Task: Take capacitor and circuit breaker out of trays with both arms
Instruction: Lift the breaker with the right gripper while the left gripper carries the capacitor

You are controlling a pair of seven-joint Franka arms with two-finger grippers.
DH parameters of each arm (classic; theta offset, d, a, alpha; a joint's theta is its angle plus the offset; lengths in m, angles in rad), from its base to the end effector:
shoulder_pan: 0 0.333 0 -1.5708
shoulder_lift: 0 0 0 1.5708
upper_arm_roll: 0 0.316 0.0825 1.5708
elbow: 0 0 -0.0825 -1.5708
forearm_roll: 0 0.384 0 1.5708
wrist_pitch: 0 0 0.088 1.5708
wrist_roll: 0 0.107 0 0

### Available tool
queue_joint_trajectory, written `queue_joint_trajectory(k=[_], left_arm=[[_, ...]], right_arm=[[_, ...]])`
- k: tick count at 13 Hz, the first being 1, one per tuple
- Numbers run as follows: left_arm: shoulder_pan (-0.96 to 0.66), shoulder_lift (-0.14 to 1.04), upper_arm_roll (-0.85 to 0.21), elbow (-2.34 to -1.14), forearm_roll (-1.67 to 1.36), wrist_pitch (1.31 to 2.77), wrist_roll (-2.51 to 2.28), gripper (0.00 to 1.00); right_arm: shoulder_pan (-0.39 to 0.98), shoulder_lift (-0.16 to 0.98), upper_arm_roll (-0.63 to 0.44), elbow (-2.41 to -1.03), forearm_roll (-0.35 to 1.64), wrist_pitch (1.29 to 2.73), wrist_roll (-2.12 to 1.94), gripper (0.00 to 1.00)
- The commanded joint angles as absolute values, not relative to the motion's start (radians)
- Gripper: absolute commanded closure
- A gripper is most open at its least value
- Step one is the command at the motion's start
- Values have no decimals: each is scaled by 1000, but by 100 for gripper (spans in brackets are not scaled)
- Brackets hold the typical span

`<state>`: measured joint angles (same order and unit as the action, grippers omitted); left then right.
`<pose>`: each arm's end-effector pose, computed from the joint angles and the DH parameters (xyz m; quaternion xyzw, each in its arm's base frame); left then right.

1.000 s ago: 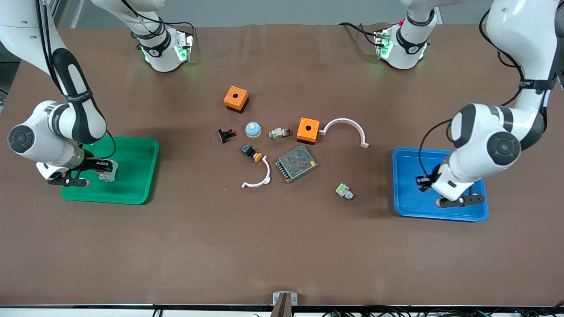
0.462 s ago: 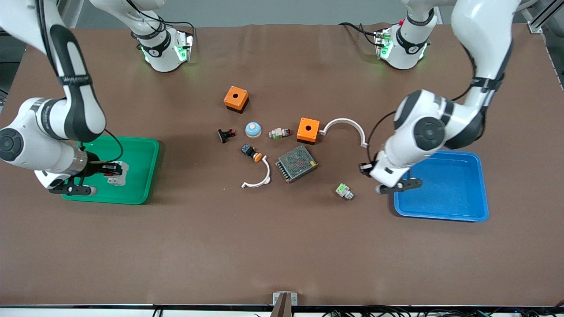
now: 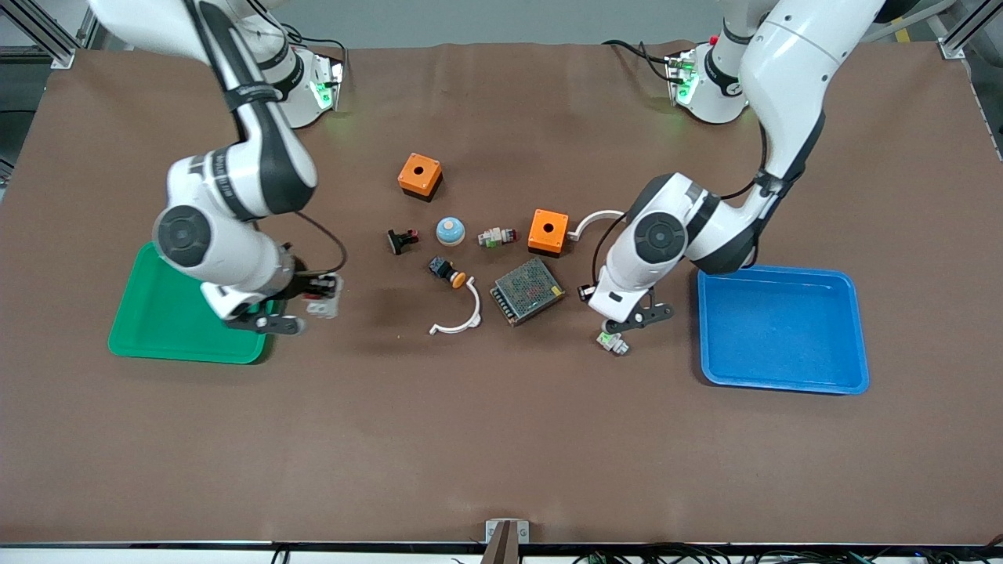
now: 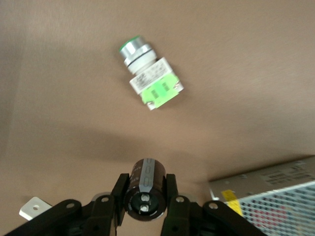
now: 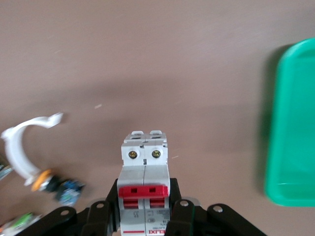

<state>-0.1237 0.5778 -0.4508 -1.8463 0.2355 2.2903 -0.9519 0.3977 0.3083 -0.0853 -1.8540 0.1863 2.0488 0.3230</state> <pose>0.5453 -0.3265 0.2317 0.9897 0.1350 -0.0477 0.0037 0.5813 0.2014 0.3483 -0.9949 0.0514 0.0737 0.0464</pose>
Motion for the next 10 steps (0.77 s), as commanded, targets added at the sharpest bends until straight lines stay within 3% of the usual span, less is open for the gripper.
queue_joint_trajectory(k=[1,5,6,7,8,9,10], left_arm=[[-120,581,-449,-1896,301,2319,-1018,100],[-112,584,-454,-1950,301,2345,-1071,100],[-120,587,-454,-1951,301,2355,-1095,95],[-121,595,-454,-1951,301,2356,-1126,71],[-118,595,-454,-1951,301,2355,-1135,22],[-118,586,-454,-1947,301,2350,-1138,0],[-111,569,-454,-1941,301,2342,-1137,0]], right_arm=[[445,310,-98,-1844,248,2071,348,85],[525,379,-101,-1862,242,2262,523,89],[541,396,-101,-1864,242,2285,526,91],[548,409,-103,-1862,242,2290,526,91],[554,419,-103,-1864,241,2290,526,91],[561,431,-103,-1864,241,2292,526,91],[571,443,-103,-1862,241,2295,526,91]])
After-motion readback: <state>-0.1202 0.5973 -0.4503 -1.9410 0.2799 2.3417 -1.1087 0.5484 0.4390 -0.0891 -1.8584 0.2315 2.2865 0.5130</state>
